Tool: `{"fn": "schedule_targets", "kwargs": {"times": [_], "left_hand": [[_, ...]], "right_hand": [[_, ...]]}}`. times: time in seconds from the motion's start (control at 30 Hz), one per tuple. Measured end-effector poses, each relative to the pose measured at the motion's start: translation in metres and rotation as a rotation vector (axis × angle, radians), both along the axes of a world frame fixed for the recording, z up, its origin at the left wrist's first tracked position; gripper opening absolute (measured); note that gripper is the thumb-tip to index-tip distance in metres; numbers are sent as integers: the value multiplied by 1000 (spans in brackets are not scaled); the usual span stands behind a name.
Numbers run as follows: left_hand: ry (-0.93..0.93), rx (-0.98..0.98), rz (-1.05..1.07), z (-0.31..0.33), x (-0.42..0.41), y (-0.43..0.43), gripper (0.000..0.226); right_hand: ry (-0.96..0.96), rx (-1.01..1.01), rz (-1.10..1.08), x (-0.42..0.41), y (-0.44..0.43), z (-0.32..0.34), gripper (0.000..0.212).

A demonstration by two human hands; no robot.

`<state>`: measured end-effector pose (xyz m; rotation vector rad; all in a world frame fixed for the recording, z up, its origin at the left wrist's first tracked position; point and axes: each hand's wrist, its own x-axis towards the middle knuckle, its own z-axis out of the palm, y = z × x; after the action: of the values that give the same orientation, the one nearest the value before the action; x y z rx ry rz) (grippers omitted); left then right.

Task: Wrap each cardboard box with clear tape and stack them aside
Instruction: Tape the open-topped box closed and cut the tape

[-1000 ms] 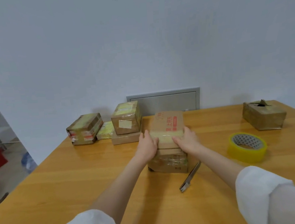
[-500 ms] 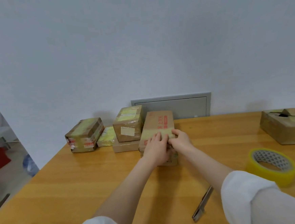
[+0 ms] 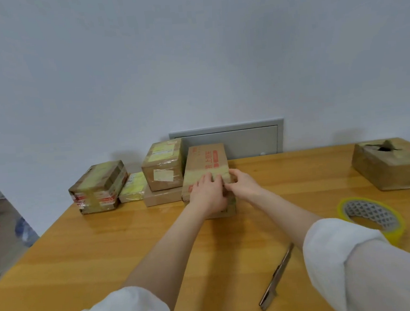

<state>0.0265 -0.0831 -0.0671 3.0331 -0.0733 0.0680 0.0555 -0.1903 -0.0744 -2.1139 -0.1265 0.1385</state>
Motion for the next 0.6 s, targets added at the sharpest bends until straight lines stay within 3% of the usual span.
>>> {"fn": "schedule_targets", "kwargs": {"times": [0.13,0.23,0.33,0.47,0.53,0.6], "left_hand": [[-133,-123,-34,10,-4,-33,43],[-139,-49,-110,14,-11,-68,44],[55,-12,-112,13,-24,-96,43],[435,24,-132,-1,-56,-118,43],[498,49,-144,-8,-73,-124,35],[485,69,-161,-14,-85,-128,23]], "right_hand": [[-110,-223,-80,-8,-39,5,44],[-176,-371,-145,-24,-81,12,37],[-191,-509,-219,-46,-125,19,36],[-28,-779,-223,-85,-166,13,64],[67,-882,-216,-98,-176,2,68],[82,-927,-212,-107,-181,-9,57]]}}
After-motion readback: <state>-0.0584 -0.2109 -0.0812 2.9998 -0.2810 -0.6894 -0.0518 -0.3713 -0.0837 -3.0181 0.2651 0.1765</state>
